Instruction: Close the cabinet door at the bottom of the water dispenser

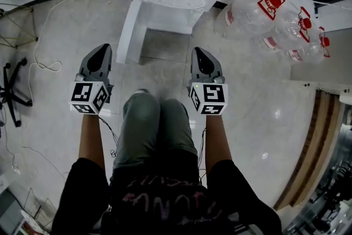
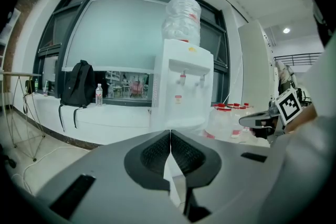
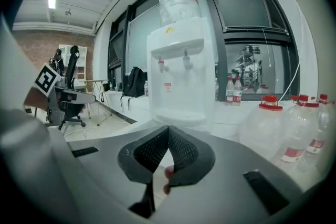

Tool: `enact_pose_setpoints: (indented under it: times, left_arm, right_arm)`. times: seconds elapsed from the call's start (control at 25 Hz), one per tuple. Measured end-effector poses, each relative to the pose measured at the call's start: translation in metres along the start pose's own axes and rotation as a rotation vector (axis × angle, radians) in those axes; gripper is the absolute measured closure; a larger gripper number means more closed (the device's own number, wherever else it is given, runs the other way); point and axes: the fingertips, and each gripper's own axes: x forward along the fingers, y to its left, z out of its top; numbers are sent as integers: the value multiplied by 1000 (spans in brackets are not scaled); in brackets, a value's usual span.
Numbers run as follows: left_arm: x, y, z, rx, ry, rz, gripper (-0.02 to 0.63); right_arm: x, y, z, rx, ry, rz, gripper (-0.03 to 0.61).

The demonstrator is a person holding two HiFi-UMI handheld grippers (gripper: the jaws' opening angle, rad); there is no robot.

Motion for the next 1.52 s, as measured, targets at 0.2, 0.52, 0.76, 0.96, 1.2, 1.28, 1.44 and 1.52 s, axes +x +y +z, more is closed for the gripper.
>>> enact_pose_setpoints:
  times: [0.2,0.52,0.76,0.96,1.2,1.28,1.44,1.52]
  left_arm:
    - [14,14,-44,11,-5,16,597]
    - [30,49,-112,70,4,78,597]
    - [44,53,-159,77,-1,57,597]
    - [56,41,-182,106,17,-11,597]
    - [68,20,-181,122,12,-95,597]
    - [74,7,-182,144,18,-130,597]
    - [91,-20,-184,187,22,-209,597]
    - [101,-33,-182,178,18,-242,597]
  right_arm:
    - [19,-4,-44,-7,-3,-2,566]
    - [40,-26,-111,-18,-5,-15,566]
    - [50,-43,-153,-27,4,-23,565]
    - [59,-48,-178,-26,26,-19,565]
    - [63,-54,-194,-13,30,-28,565]
    - [61,-58,-198,-7,30,-38,565]
    - [54,-68,-206,-3,33,-68,566]
    - [49,-75,-209,3,33,-88,566]
